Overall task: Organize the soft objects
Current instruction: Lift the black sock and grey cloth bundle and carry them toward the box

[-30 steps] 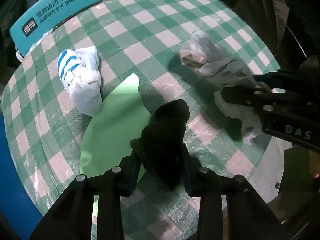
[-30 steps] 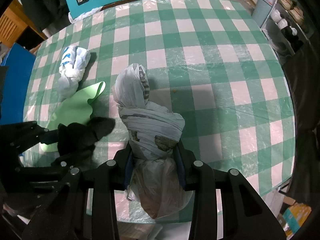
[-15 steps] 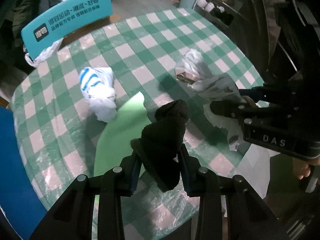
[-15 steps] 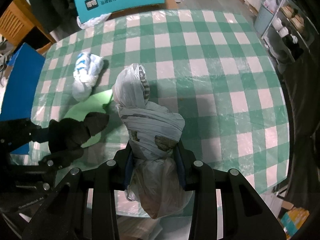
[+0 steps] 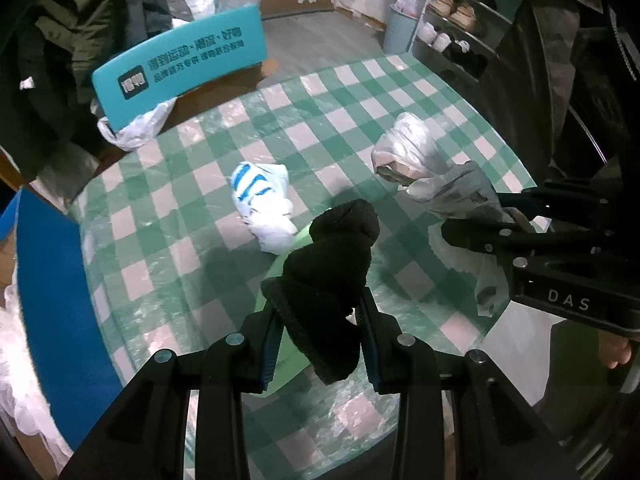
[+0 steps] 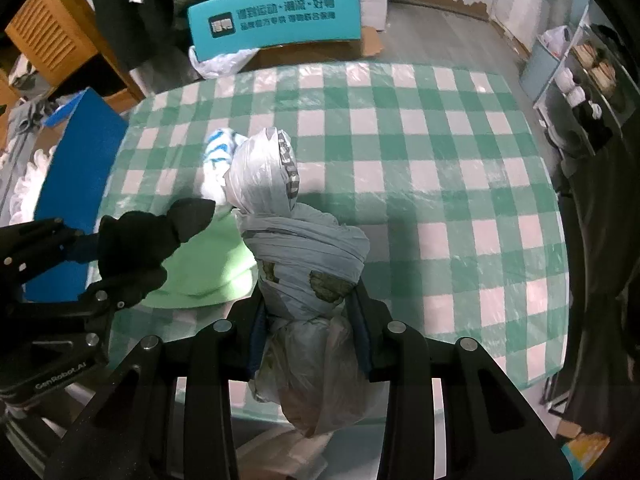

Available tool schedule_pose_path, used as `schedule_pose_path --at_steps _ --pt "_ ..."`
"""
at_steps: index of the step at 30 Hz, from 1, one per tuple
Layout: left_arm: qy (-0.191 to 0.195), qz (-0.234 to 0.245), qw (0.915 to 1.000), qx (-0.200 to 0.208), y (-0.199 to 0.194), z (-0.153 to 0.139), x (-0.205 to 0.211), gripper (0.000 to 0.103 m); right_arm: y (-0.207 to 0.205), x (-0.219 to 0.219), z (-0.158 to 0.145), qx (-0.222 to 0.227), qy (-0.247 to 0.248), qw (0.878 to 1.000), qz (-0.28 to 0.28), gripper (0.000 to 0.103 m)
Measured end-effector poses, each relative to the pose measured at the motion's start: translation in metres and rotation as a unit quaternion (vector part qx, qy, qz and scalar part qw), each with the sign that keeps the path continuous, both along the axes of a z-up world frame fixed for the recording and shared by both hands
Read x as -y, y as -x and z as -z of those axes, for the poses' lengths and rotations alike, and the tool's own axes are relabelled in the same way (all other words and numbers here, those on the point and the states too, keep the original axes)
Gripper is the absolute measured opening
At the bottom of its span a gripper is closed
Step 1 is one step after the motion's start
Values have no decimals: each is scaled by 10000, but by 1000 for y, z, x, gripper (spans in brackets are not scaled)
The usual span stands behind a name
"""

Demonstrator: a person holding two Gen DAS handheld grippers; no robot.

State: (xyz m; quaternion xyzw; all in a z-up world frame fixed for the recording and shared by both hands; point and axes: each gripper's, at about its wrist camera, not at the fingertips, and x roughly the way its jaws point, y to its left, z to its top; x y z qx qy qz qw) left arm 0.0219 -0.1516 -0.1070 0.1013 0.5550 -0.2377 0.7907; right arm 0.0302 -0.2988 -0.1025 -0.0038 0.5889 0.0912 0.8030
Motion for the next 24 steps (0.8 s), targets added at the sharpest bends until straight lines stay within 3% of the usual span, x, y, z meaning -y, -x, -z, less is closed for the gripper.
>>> schedule_pose_path --at_steps 24 --pt "-53 -532 9976 430 7 -34 -62 36 -6 -62 -34 290 -50 9984 -489 35"
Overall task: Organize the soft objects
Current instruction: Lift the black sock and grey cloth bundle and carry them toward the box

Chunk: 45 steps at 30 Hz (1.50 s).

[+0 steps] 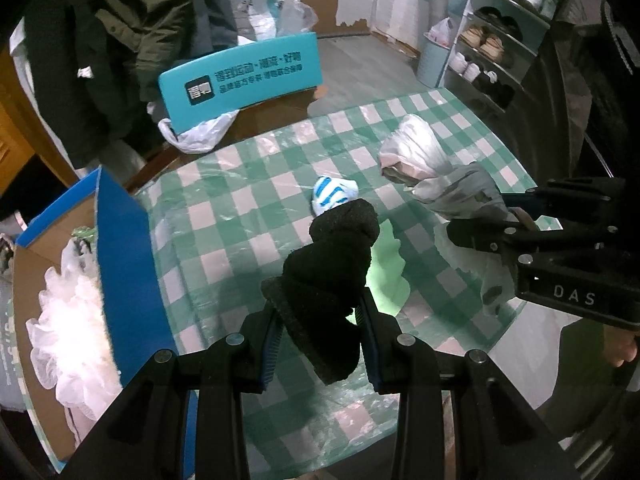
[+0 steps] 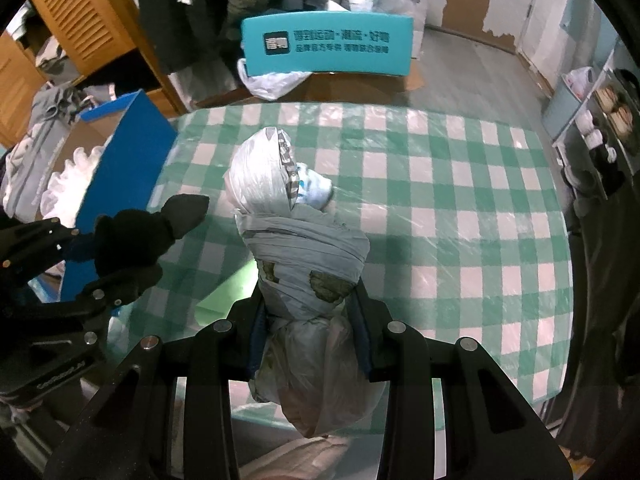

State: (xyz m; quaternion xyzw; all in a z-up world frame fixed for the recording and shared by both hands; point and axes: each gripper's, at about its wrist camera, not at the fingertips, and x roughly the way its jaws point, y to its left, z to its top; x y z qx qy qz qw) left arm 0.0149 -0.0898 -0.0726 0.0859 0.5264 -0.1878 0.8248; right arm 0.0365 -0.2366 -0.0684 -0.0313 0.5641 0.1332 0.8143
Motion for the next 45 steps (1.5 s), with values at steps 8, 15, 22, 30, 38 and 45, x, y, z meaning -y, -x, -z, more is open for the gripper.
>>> schedule_pose_path --at_steps 8,15,22,30,38,45 --pt "-4 -218 9997 75 1 -9 -24 36 -1 -25 -10 93 -34 9997 -234 35" --pt "-50 -390 9991 185 3 -16 -45 36 -3 -44 -16 120 -117 9991 -393 35" --pt "44 -483 9985 253 5 -22 -60 36 -5 -60 -24 146 -325 9979 -549 35" --pt "-23 -621 9972 415 7 -29 -79 36 -8 -81 -27 180 -287 9968 -719 35" --pt "14 -872 9953 426 5 -32 -103 36 -14 -102 -28 175 -266 9953 -913 35" --pt "-3 -1049 9933 483 2 -36 -122 36 -20 -125 -29 167 -275 9934 -1104 35"
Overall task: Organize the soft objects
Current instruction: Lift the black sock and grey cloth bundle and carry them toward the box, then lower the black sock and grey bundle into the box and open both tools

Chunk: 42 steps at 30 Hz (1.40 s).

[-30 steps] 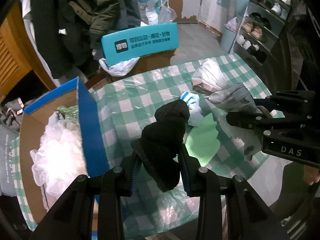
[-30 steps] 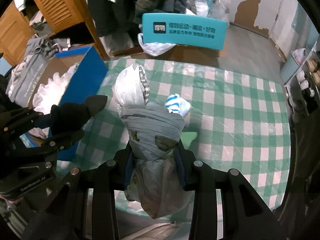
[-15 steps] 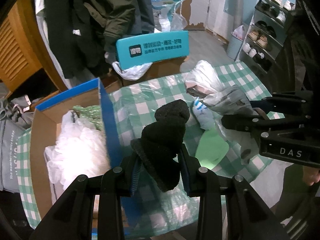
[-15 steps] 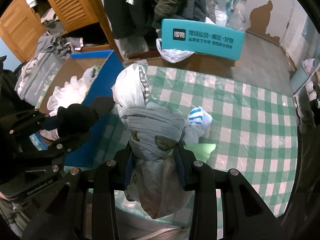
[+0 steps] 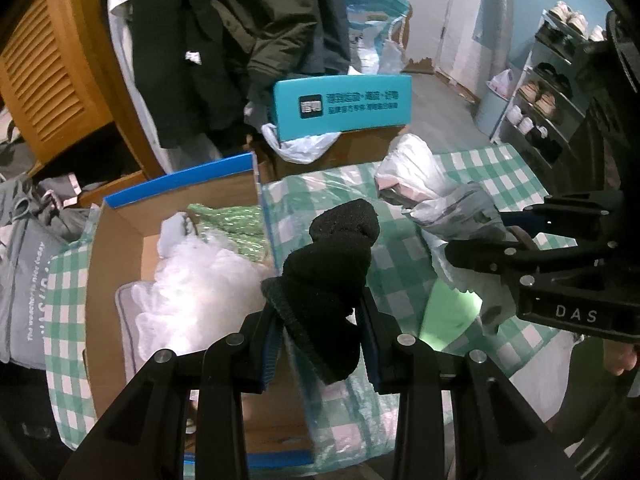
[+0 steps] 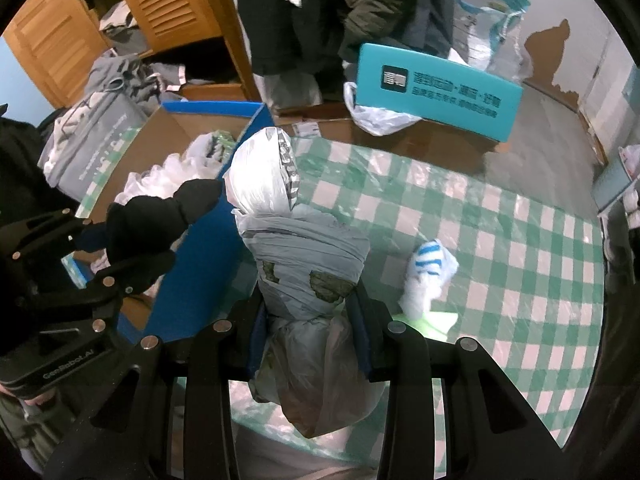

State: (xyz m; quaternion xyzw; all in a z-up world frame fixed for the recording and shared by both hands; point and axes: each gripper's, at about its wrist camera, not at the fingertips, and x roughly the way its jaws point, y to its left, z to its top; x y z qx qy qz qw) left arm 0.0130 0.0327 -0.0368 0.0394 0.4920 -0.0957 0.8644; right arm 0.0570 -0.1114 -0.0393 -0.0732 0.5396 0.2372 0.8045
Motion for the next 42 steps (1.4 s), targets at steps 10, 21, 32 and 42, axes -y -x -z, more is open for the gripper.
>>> schedule_pose_path --at_steps 10,21,32,42 --pt "60 -335 9994 30 -7 -4 -33 36 -9 -31 -1 1 34 9996 -264 35" --pt "91 -691 9976 50 -12 -9 -67 36 -23 -73 4 -64 172 9983 -556 35" --pt "109 -1298 9914 -96 -24 3 -122 36 -42 -119 5 -147 252 9964 -794 35" --pt "-84 -1625 9861 -348 -36 22 -151 36 -63 -159 24 -136 617 9928 -1019 35"
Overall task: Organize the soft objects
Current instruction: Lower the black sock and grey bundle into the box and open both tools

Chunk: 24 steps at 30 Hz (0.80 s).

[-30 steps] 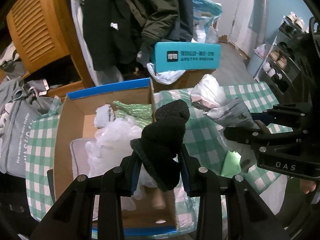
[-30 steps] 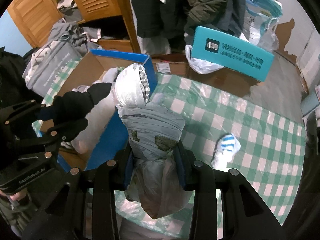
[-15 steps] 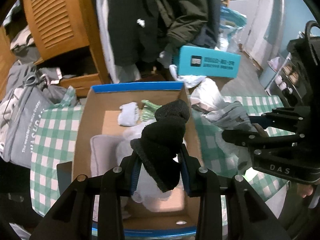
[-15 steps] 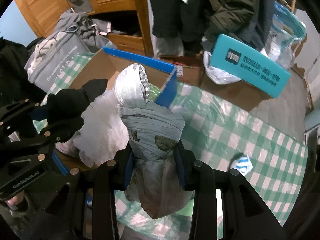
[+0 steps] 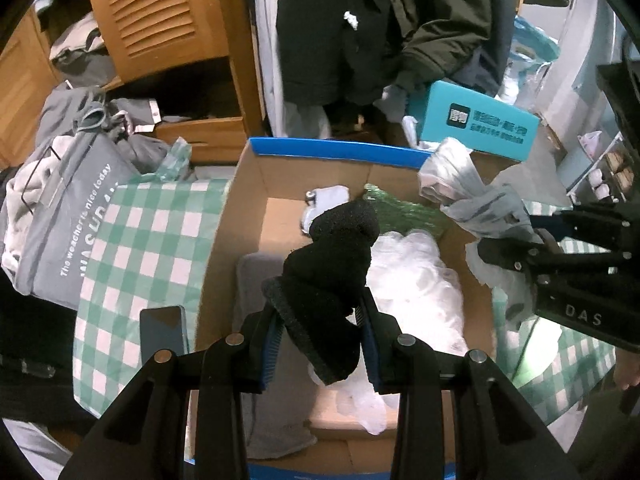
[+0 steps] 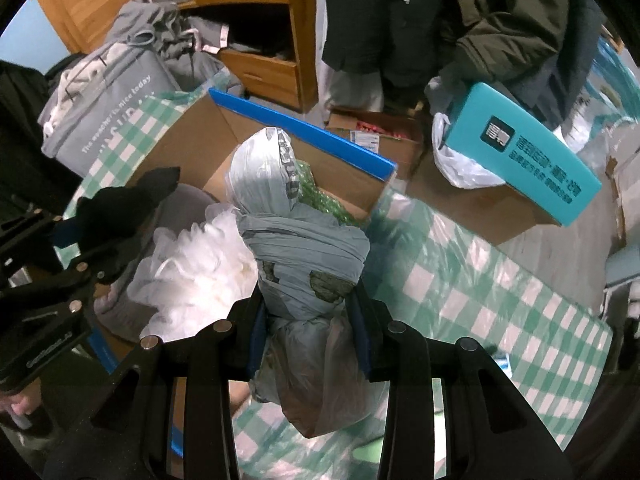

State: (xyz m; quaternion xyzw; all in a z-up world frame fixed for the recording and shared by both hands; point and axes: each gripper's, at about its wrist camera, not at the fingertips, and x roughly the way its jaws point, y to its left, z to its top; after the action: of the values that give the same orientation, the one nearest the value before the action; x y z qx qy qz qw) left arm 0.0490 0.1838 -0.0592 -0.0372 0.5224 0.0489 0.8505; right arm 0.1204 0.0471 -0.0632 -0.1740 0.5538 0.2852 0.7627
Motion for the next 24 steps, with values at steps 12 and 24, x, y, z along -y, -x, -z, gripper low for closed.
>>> schedule_pose_path --at_steps 12,24 --pt "208 -337 9990 -187 -24 14 -23 36 -23 -43 10 43 177 9989 -440 35" --pt "91 -576 9983 -21 -23 4 -29 61 -27 -58 0 424 166 9966 -681 61"
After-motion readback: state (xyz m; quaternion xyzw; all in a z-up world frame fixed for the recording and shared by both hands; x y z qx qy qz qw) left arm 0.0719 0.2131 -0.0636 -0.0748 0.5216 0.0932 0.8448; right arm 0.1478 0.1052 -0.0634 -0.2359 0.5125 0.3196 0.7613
